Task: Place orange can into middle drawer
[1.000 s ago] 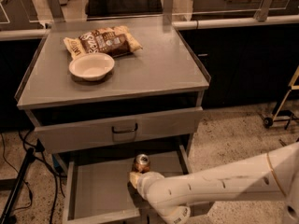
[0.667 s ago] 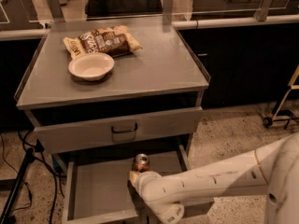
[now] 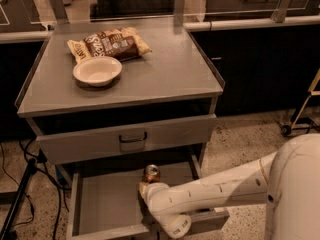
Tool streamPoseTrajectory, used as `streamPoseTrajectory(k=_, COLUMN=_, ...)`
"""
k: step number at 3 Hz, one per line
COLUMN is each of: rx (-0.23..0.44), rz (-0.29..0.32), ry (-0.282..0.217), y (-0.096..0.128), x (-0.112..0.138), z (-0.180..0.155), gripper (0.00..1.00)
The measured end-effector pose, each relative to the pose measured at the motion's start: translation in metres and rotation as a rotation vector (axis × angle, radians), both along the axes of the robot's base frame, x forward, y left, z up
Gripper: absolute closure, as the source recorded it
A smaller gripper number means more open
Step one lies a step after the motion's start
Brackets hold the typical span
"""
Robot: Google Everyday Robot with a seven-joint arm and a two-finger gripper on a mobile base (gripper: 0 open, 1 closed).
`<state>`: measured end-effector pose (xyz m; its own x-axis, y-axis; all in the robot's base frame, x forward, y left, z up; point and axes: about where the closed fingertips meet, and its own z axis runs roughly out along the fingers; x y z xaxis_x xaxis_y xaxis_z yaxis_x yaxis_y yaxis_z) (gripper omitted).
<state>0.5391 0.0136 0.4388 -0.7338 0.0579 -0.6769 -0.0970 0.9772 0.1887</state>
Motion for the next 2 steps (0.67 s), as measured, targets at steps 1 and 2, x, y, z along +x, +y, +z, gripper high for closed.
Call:
streamPoseTrajectory(k=1, rx=0.007, rz=-0.011, ry=0.003, y=0.000, x=0.008, z=-0.010, gripper=1.00)
streamPoseTrajectory(k=2, rx=0.003, rz=-0.010, ry=-0.003, y=-0.002, x=0.020, z=-0.015, gripper=1.00)
